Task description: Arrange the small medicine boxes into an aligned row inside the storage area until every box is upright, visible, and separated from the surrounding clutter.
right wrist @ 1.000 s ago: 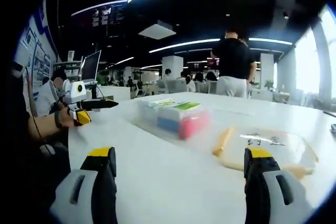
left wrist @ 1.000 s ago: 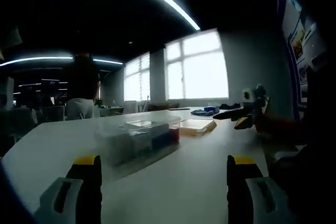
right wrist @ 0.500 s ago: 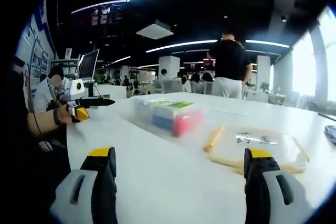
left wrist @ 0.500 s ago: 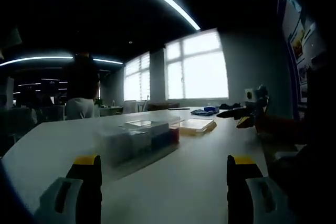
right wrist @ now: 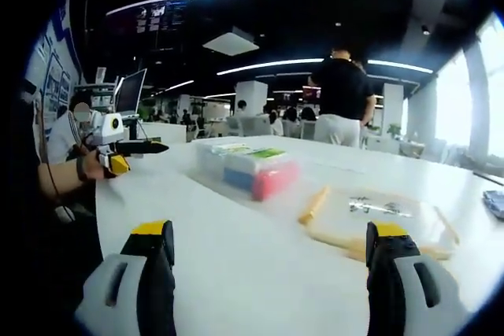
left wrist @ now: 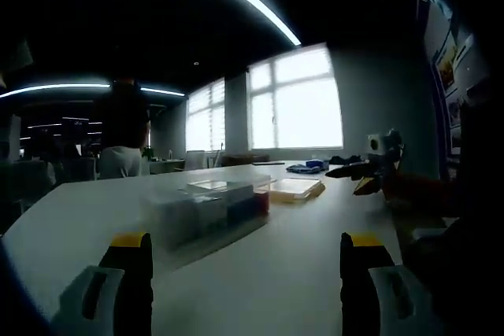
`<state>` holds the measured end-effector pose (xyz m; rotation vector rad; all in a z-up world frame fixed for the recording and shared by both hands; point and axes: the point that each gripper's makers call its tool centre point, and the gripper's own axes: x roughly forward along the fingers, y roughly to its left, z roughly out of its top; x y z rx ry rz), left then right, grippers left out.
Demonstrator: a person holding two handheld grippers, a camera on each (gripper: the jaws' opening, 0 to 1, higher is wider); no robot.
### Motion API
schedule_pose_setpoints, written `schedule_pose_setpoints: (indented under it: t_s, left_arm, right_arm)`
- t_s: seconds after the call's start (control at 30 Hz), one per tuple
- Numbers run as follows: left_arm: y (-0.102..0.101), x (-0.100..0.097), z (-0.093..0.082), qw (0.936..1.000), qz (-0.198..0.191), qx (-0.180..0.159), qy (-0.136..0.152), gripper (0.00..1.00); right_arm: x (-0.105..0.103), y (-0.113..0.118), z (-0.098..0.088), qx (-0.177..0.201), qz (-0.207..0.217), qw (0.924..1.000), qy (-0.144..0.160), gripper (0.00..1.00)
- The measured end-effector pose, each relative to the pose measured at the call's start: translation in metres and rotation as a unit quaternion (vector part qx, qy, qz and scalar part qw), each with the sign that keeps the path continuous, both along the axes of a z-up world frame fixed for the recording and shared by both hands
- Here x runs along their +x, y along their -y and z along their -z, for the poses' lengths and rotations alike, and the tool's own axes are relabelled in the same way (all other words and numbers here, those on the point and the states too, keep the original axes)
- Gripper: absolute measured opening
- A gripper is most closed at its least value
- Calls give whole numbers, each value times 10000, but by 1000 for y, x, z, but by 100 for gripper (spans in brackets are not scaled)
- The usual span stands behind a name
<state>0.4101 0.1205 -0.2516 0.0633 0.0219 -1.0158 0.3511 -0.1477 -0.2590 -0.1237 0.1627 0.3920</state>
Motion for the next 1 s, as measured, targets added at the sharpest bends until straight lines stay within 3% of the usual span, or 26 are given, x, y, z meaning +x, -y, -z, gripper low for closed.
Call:
schedule_pose_setpoints:
  t_s: [0.17, 0.27, 0.37, 0.4, 0.47, 0.63, 0.8, 1.0]
  left_arm:
    - [0, 0, 0, 10000, 0, 12, 0, 99]
    - [0, 0, 1, 10000, -5, 35, 0, 99]
    - [0, 0, 1, 10000, -1, 42, -1, 99]
    - [0, 1, 2, 10000, 0, 49, -2, 99]
    - [0, 0, 2, 10000, 3, 54, -4, 99]
    - [0, 1, 3, 10000, -10, 92, -6, 99]
    - [0, 2, 4, 9999, -11, 115, -4, 99]
    - [-1, 3, 4, 9999, -13, 113, -4, 99]
  right_arm:
    - [5, 3, 2, -237, 73, 9997, -4, 100]
    - [16, 18, 7, -937, 363, 9949, -106, 97]
    - [25, 30, 12, -1743, 526, 9831, -180, 83]
    - [31, 33, 15, -2148, 539, 9749, -207, 77]
    - [41, 33, 15, -2441, 564, 9680, -145, 75]
    - [66, 24, 16, -2415, 522, 9687, -255, 69]
    - [89, 25, 12, -3124, 559, 9479, -284, 53]
    - [100, 28, 18, -4328, 570, 8992, -284, 40]
